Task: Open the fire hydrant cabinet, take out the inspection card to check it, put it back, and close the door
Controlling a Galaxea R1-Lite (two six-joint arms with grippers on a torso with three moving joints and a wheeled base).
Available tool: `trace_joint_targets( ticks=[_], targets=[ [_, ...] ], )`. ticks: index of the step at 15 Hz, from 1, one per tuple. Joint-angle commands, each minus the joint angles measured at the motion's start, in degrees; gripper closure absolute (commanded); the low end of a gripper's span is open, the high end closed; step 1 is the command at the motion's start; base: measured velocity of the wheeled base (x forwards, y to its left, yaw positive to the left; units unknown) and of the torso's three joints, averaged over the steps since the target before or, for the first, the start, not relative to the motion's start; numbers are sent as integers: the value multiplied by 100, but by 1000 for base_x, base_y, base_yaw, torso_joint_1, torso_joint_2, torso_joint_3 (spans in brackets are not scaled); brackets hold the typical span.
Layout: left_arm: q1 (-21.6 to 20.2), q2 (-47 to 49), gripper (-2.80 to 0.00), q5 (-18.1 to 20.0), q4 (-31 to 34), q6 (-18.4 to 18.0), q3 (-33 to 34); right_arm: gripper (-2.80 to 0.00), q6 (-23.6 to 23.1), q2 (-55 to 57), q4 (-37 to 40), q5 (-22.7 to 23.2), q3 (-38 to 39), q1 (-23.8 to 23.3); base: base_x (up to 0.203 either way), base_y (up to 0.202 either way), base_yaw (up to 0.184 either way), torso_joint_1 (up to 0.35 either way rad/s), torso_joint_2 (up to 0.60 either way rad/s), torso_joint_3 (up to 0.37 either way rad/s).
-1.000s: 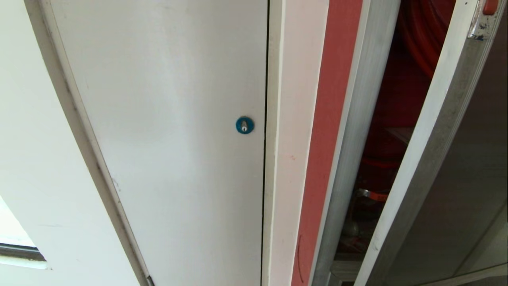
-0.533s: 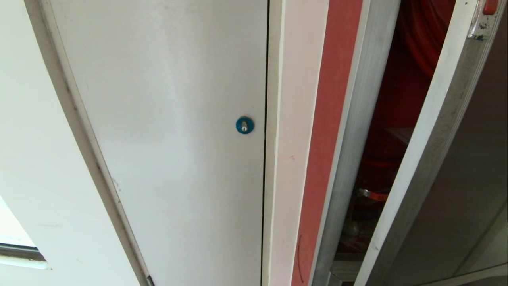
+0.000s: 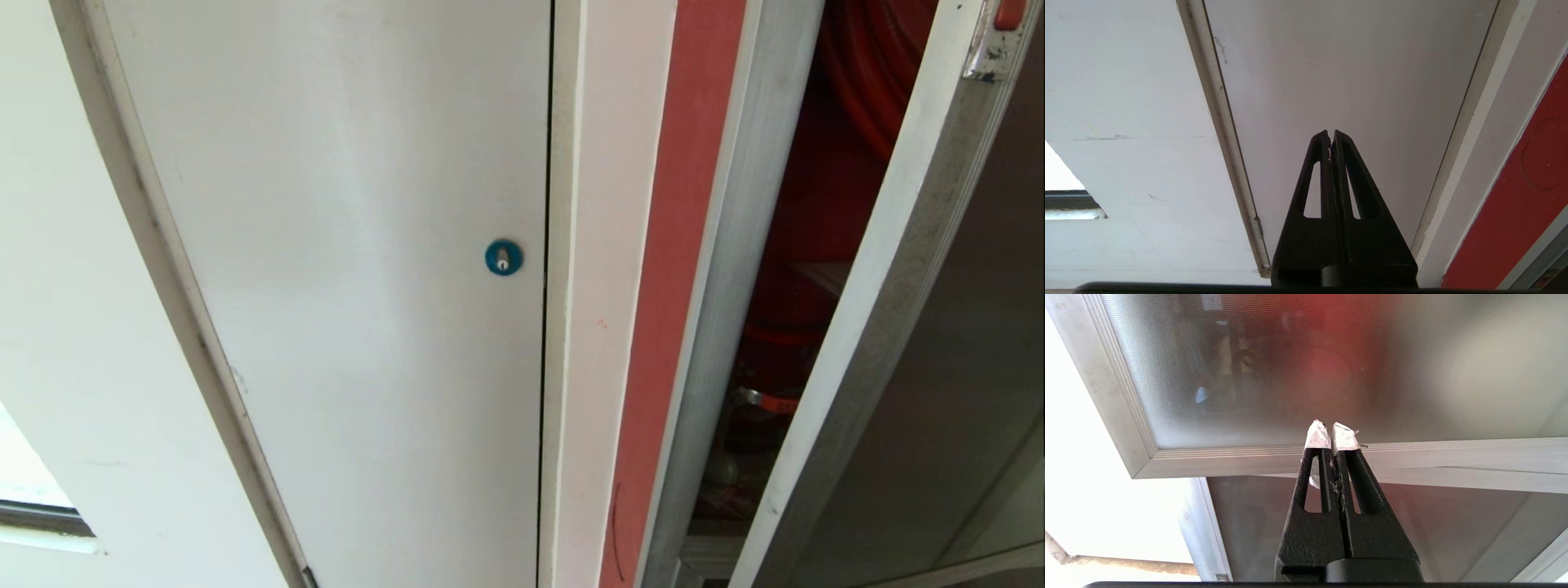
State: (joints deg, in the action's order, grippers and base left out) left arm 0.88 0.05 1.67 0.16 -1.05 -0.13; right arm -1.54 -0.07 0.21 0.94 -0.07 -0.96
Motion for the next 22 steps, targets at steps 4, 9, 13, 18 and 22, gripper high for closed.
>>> trace_joint_targets(
  ticks=[4, 9, 13, 18, 22],
  targets=[
    [0, 4, 0, 0, 2, -1, -4, 0, 22, 7, -12, 3, 7, 0, 0, 0, 0, 0, 0, 0],
    [0, 4, 0, 0, 2, -1, 4, 0, 154, 7, -12, -6, 7, 0, 0, 0, 0, 0, 0, 0],
    [0, 4, 0, 0, 2, -1, 3, 0, 154, 7, -12, -6, 7, 0, 0, 0, 0, 0, 0, 0],
    [0, 4, 0, 0, 2, -1, -4, 0, 154, 7, -12, -6, 7, 0, 0, 0, 0, 0, 0, 0],
    [0, 4, 0, 0, 2, -1, 0, 0, 154, 7, -12, -6, 7, 0, 0, 0, 0, 0, 0, 0]
  ],
)
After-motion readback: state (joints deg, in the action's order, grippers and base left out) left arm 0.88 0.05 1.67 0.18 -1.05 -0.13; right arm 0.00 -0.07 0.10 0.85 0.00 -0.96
